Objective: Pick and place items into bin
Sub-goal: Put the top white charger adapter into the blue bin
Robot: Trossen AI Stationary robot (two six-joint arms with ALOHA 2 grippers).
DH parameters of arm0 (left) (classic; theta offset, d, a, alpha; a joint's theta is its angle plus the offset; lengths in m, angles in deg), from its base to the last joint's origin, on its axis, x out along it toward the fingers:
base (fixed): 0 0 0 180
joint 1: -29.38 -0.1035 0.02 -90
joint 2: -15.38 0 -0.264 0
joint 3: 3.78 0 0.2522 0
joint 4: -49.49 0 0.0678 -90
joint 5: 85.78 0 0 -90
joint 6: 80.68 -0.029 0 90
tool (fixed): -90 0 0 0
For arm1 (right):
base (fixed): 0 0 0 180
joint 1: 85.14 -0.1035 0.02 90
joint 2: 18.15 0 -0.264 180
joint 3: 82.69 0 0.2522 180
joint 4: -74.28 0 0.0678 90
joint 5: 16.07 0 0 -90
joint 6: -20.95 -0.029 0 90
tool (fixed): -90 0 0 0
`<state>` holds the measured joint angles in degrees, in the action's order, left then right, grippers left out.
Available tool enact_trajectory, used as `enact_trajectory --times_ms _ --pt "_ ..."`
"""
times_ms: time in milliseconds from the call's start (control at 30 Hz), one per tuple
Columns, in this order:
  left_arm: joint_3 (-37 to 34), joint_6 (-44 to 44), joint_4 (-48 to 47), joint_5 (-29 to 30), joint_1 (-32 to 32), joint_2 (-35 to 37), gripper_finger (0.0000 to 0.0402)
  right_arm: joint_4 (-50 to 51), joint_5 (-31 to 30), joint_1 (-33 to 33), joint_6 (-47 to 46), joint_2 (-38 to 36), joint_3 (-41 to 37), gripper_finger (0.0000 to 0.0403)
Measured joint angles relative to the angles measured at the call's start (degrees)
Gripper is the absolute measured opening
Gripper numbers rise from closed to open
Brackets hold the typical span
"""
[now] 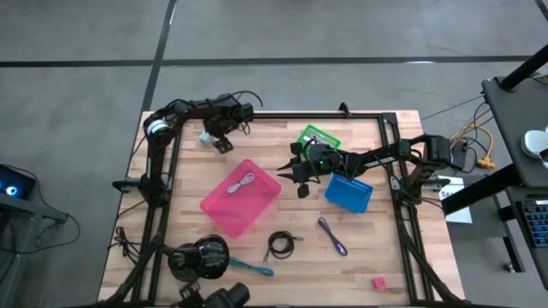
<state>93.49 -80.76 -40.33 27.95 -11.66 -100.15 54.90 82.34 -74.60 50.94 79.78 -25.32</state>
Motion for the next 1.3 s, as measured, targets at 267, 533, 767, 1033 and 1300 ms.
enact_trajectory --times_ms 267,533,767,1033,1300 --pt "0.0 11.76 0.06 -1.77 -1.71 0.0 0.0244 0.05 0.0 -0.02 0.0 0.0 0.0 0.0063" --pt "-0.07 14.76 0.1 -2.34 -6.24 0.0 0.0244 1.86 0.0 0.0 0.02 0.0 0.0 0.0063" --pt "-0.14 13.11 3.57 -10.27 -6.99 0.04 0.0244 2.6 0.0 -0.02 0.14 0.0 0.0 0.0063" --pt "-0.2 13.34 4.65 -7.51 -6.99 -0.22 0.0244 2.68 0.0 -0.01 0.17 -0.02 0.0 0.0063" --pt "-0.3 15.92 4.6 -1.62 -6.97 -0.22 0.0244 2.75 -0.01 -0.02 0.22 -0.02 0.0 0.0063"
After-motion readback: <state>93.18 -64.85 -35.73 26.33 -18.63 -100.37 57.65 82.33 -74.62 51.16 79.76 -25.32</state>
